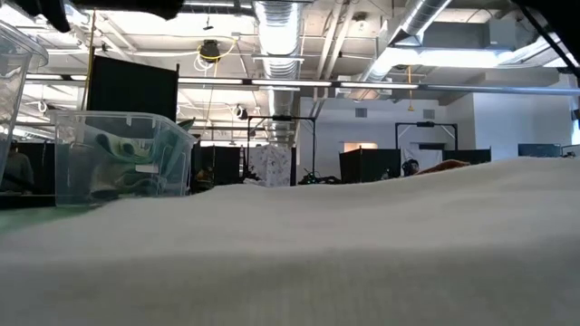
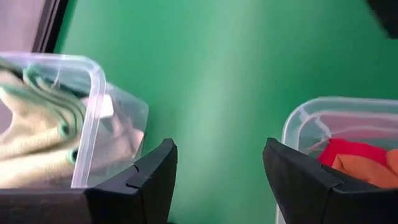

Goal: Sort towels by color in basket
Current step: Put the brown patterned towel into the bottom transparent bin

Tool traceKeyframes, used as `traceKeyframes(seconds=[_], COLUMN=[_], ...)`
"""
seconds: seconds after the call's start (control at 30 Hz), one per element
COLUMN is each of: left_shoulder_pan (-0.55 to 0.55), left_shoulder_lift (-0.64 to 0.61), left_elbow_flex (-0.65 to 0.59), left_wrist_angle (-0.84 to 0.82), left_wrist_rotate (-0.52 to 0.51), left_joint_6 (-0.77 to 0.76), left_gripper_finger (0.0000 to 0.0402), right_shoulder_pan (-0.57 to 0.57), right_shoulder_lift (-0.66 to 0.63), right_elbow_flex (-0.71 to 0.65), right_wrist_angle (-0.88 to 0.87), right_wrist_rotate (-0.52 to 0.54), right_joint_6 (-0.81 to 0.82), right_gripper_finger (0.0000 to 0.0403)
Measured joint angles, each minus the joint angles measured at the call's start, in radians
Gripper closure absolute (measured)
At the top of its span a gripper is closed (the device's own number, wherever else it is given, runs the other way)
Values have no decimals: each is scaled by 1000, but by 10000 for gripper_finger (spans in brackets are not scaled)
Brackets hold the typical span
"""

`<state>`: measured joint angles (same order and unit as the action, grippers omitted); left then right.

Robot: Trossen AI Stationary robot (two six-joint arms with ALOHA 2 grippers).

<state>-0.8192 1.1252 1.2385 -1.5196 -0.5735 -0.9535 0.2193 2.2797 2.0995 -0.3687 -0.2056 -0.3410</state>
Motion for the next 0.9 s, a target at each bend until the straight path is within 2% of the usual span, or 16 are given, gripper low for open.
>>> traceKeyframes(seconds=[0.2,0.4,0.57,0.9], left_shoulder_pan=[0,1,0,1], left_shoulder_lift=[0,0,0,0], left_elbow_flex=[0,0,0,0], left_wrist_angle=[66,90,98,188], left_wrist_rotate=[-52,-91,-133,-203], left_joint_6=[76,130,150,238], left_gripper_finger=[176,176,176,176], right_shoulder_pan=[25,53,96,117], right_shoulder_lift=[-29,-47,-68,-97], right_elbow_flex=[0,0,0,-15], right_wrist_angle=[-280,-469,-623,-1033], right_wrist_rotate=[141,170,283,442], right_joint_6=[24,116,175,432], right_gripper_finger=[124,124,124,124])
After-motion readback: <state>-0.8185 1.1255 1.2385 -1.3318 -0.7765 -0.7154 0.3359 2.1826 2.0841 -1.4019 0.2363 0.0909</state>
